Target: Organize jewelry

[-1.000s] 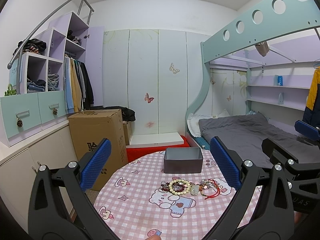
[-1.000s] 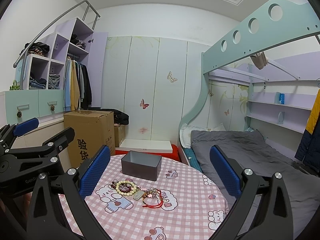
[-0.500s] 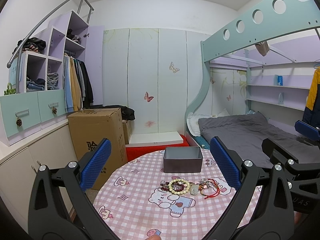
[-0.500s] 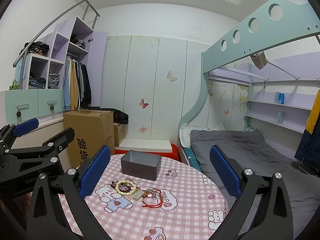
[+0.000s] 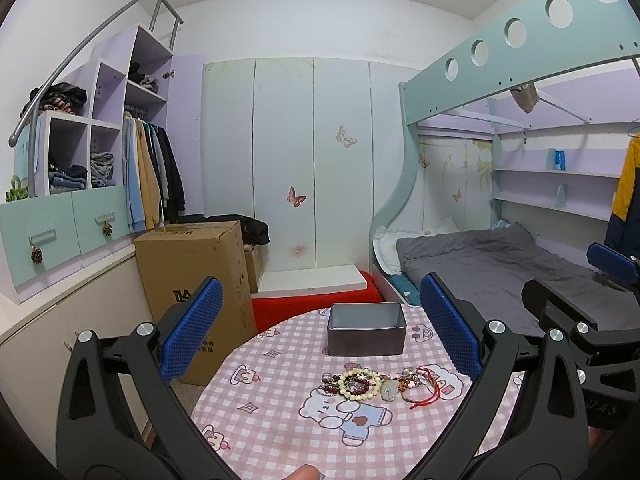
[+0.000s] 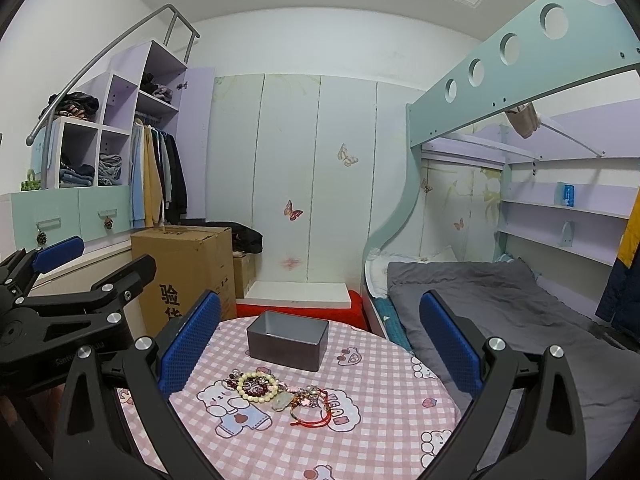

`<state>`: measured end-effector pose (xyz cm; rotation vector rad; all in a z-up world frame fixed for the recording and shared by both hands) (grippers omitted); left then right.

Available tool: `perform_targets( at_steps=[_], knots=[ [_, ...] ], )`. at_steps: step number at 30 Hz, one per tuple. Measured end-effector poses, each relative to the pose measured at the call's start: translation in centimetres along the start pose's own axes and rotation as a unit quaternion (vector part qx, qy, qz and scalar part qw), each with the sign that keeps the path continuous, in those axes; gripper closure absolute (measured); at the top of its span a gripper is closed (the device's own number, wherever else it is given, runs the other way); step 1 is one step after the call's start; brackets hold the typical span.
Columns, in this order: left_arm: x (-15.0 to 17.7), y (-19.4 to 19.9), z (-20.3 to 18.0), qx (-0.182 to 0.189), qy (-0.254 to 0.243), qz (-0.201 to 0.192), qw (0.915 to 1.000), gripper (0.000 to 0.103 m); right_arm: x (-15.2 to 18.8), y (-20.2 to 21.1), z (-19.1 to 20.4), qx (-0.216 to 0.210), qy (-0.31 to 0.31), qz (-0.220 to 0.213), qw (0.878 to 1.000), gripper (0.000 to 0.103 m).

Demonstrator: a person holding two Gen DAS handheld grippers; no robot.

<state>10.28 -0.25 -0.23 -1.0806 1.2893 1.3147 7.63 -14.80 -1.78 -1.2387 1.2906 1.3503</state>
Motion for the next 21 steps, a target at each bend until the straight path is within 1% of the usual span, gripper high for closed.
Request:
perform_targets(
  at_steps=[5, 8, 11, 17, 20, 21],
  knots=[
    [0.6, -1.1, 0.2, 0.014, 0.015, 0.016, 0.9997, 0.006, 0.3, -1.1, 0.3, -0.022, -0.012, 0.014, 1.000, 0.007],
    [1.0, -2.2, 0.0, 0.009, 0.007, 0.030, 0.9995, 0.006, 0.8, -1.9, 0.5, -0.033, -0.013, 0.024, 0.999, 0.007],
    [1.8, -3.4, -0.2, 0.007, -0.002, 0.041, 0.9991, 0.006, 1.4, -2.9, 0.5, -0.031, -0.013, 0.037, 0.999, 0.007],
    [3.4, -5.9, -0.7, 0.026, -0.005, 0.078, 0.9966, 0.006, 2.6, -4.9, 0.0, -0.033, -0.019, 0.065, 0.997, 0.007],
    [4.7, -7.3, -0.9, 0.039, -0.007, 0.107, 0.9935, 0.006, 3.6, -6.0, -0.8, -0.022, -0.021, 0.083, 0.996, 0.007],
    [5.6, -8.1, -0.8, 0.045, -0.006, 0.123, 0.9913, 0.006, 4.0, -6.5, -1.1, -0.017, -0.022, 0.091, 0.995, 0.007]
  ],
)
Point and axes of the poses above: each gripper's, at about its wrist camera, not at the fingertips, and y roughly against the way its jaws point, z to its left, x to its underside, the point moved 9 cm from there along -y, roughly the way its jaws point, and after that the axes turned 1 degree about x, right-handed, at the moved point
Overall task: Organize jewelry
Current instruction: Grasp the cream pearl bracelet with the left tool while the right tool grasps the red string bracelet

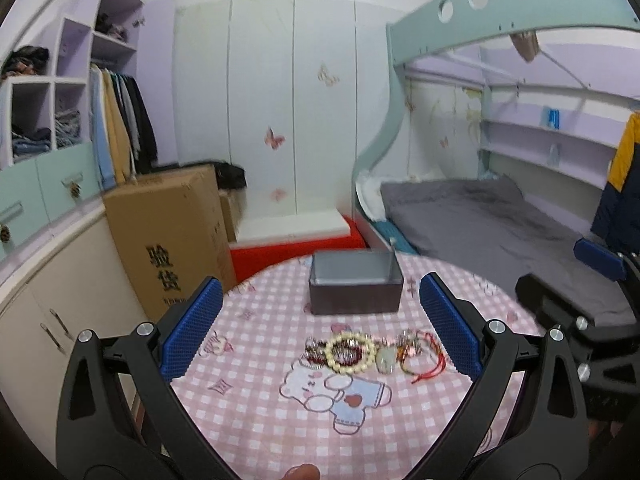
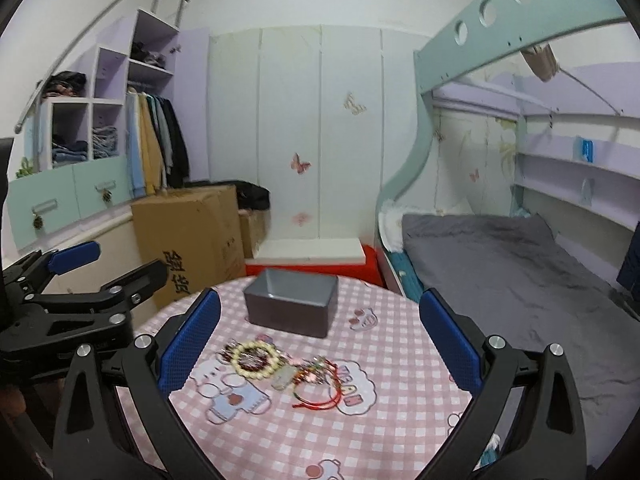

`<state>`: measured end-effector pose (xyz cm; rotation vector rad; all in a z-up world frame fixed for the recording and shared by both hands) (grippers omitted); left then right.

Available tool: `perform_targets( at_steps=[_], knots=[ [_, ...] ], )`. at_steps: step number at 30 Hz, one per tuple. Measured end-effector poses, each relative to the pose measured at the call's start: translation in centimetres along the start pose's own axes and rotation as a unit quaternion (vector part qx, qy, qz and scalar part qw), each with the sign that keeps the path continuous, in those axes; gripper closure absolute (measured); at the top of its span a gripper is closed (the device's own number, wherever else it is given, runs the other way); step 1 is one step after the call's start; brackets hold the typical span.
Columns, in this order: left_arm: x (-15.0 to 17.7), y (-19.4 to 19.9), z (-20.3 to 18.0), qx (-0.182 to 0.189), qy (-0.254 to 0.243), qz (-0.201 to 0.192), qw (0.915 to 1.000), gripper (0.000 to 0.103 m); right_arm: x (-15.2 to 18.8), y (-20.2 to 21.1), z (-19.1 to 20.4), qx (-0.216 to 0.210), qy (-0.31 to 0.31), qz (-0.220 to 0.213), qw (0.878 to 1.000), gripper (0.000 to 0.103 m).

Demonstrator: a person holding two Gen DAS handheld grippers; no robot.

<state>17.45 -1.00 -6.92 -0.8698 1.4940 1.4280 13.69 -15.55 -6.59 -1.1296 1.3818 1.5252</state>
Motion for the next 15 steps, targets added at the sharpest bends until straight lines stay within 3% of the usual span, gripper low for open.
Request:
perform_targets(
  at_steps=[8, 15],
  knots=[
    [5.6, -5.9, 2.0, 0.021, 0.039, 0.121, 0.9916, 0.006, 4.0, -4.5, -2.2, 0.021, -0.001, 0.075, 0.997, 0.007],
    [10.3, -10.2, 1.9, 0.029, 0.024, 0.203, 0.9785, 0.006, 7.7, -8.4, -3.1, 0.011, -0.006, 0.147, 0.989, 0.007]
  ],
)
Point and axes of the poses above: each gripper's, at about its wrist camera, not at the fingertips, and y roughly against the way its jaws point, z to its left, x to its underside, the point moved 9 cm from there along -y, roughly the way its jaws point, and after that the axes turned 1 degree about x, right-handed, at the moved point
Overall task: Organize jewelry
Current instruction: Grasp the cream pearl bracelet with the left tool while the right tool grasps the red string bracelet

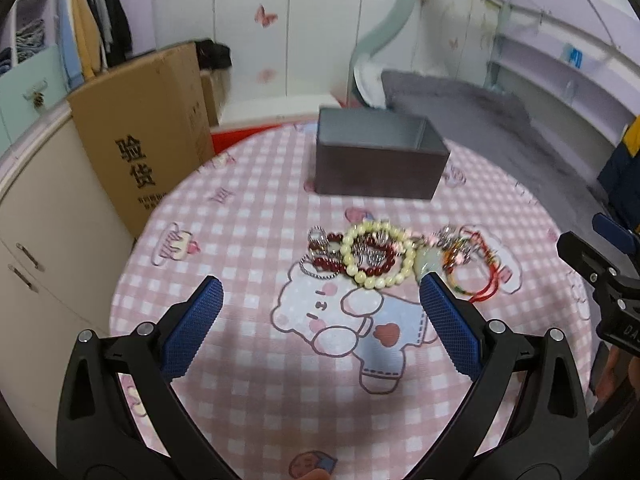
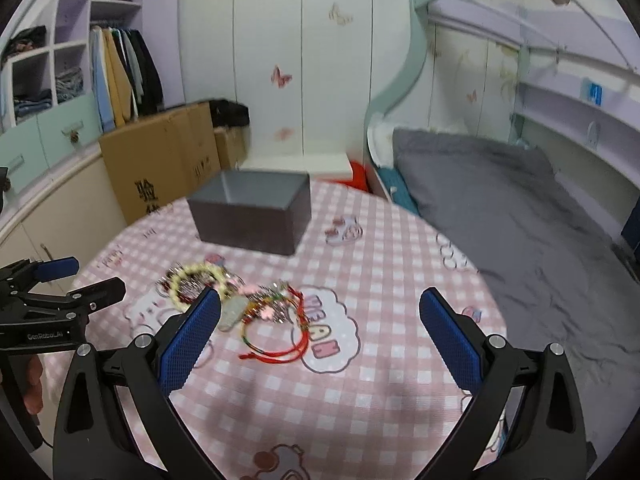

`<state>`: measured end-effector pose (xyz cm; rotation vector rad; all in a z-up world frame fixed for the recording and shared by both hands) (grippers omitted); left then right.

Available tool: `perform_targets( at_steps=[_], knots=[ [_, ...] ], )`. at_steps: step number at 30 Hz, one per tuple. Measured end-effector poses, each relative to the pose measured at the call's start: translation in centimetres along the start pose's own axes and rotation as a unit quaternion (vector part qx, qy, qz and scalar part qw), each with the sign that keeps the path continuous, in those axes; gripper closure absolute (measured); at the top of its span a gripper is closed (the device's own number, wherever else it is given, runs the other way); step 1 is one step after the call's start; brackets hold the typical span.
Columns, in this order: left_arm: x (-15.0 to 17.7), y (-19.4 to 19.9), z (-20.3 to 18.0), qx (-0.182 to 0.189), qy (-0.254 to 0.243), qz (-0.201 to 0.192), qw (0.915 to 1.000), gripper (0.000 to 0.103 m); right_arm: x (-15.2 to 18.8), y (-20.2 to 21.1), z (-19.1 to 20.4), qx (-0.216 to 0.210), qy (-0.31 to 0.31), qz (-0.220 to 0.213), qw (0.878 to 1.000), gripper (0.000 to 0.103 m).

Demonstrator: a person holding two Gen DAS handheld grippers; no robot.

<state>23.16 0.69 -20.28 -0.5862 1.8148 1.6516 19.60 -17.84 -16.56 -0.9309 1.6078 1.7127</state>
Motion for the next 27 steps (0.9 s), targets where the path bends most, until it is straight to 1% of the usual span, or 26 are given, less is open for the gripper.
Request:
perform_targets(
  at_steps=[6, 7, 8, 10, 12, 13, 14, 15, 17, 19, 20, 21, 23, 27],
  knots=[
    [-1.0, -3.4, 0.3, 0.009, 0.004, 0.028, 0.9996, 0.007, 0.8, -2.8, -0.3, -0.017, -0.003, 0.034, 0.999, 0.007],
    [-1.1, -4.1, 0.2, 0.006, -0.001, 0.035, 0.9994, 0.010, 0.9, -3.1, -0.4, -0.019, -0.002, 0.038, 0.999, 0.008],
    [-1.1, -4.5, 0.2, 0.006, -0.005, 0.039, 0.9992, 0.016, 1.2, -3.5, -0.4, -0.022, -0.001, 0.045, 0.999, 0.008],
    [-0.7, -5.7, 0.1, 0.007, -0.009, 0.057, 0.9983, 0.024, 1.4, -4.1, -0.4, -0.024, -0.001, 0.054, 0.998, 0.010],
    [-0.5, -6.6, 0.1, 0.005, -0.014, 0.067, 0.9977, 0.034, 1.7, -4.6, -0.4, -0.029, 0.000, 0.063, 0.998, 0.015],
    [-0.4, -6.9, 0.0, 0.004, -0.016, 0.070, 0.9974, 0.036, 1.8, -4.9, -0.4, -0.031, 0.000, 0.067, 0.997, 0.017],
    [-0.4, -7.2, 0.1, 0.004, -0.015, 0.074, 0.9971, 0.041, 1.9, -5.1, -0.3, -0.034, 0.000, 0.071, 0.997, 0.020],
    [-0.2, -7.6, 0.0, 0.011, -0.014, 0.081, 0.9966, 0.055, 2.0, -5.2, -0.2, -0.036, 0.001, 0.073, 0.997, 0.022],
    [-0.3, -7.9, -0.2, 0.031, -0.011, 0.085, 0.9959, 0.070, 2.2, -5.5, -0.1, -0.041, 0.003, 0.081, 0.996, 0.028],
    [-0.4, -7.9, -0.7, 0.028, -0.027, 0.081, 0.9960, 0.074, 2.4, -5.8, 0.0, -0.048, 0.003, 0.088, 0.995, 0.033],
    [-0.4, -7.8, -1.0, 0.029, -0.034, 0.077, 0.9960, 0.087, 2.6, -5.9, 0.0, -0.050, 0.004, 0.093, 0.994, 0.036],
    [-0.3, -7.7, -1.4, 0.043, -0.033, 0.077, 0.9955, 0.093, 2.8, -6.0, 0.2, -0.052, 0.007, 0.098, 0.994, 0.038],
    [-0.4, -7.3, -1.3, 0.048, -0.028, 0.072, 0.9958, 0.093, 3.0, -6.3, 0.3, -0.053, 0.011, 0.107, 0.993, 0.045],
    [-0.7, -5.6, -1.2, 0.089, -0.013, 0.055, 0.9944, 0.094, 3.7, -7.1, 0.3, -0.053, 0.014, 0.129, 0.990, 0.055]
  ],
)
Point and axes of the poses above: each gripper's, at about its wrist camera, not at the fingertips, and y roughly against the way its jaws point, z to its left, x to its underside, the point moved 9 cm from there along -y, roughly the way its jaws point, and after that the axes turned 1 degree about x, right-handed, at the moved point
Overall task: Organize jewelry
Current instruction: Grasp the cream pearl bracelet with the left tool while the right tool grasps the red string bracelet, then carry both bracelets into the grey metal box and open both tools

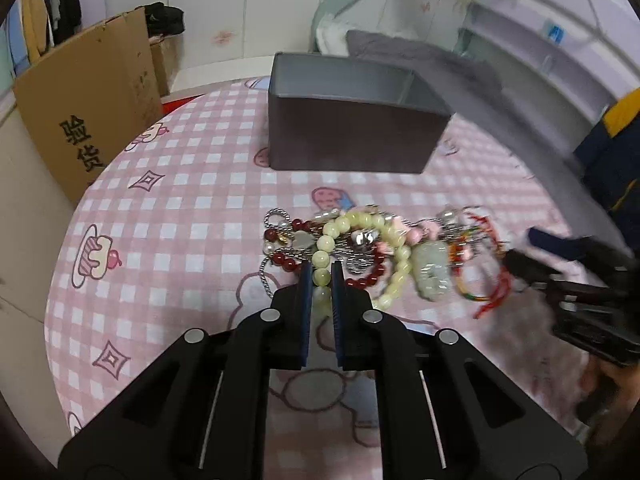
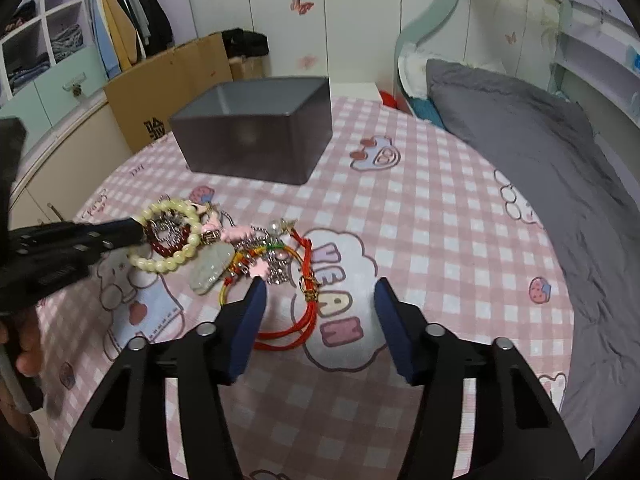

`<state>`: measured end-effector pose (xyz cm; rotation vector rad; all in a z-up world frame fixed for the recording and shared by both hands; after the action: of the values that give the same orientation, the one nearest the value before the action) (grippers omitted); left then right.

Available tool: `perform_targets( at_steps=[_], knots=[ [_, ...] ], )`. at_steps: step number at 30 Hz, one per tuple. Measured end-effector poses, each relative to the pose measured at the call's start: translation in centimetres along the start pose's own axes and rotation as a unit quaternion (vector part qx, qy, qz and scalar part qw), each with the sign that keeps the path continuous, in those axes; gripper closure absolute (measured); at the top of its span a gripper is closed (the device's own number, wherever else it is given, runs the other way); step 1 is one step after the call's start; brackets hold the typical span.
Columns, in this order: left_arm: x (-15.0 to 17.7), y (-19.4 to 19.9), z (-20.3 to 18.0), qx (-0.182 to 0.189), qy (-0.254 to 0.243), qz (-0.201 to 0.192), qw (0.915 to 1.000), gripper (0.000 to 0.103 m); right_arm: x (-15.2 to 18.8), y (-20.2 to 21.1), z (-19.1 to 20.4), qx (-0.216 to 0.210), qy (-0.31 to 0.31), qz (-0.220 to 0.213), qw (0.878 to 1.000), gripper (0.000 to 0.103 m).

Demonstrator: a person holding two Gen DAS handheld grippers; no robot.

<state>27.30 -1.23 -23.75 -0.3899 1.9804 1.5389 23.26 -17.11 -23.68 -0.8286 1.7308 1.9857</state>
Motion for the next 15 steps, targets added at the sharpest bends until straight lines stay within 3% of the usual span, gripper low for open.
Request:
perform_targets(
  at_steps=[7, 10, 15],
  knots=[
    [-0.9, 3.2, -0.7, 0.044, 0.005, -0.031, 0.9986, 0.094, 0.6, -1.9, 0.4, 0.009, 0.023, 0.024, 0.999, 0.078],
    [-1.3, 4.1, -1.0, 0.069, 0.011, -0.038, 0.9969, 0.094, 0.7, -1.9, 0.6, 0.012, 0.039, 0.024, 0.999, 0.098],
    [-2.4, 6.2, -1.7, 0.096, 0.005, -0.062, 0.9934, 0.094, 0.2, -0.5, 1.0, -0.008, 0.041, 0.013, 0.999, 0.098]
  ],
)
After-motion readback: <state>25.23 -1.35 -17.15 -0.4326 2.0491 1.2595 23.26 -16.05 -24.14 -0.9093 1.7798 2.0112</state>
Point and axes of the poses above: each gripper's, at about its wrist camera, not at the fingertips, and y roughly against the way its jaws point, z to its left, x to its underside, the point moved 9 cm from there along -y, roughly the way its jaws point, and after that the axes turned 1 degree about x, right-handed, at the moved point
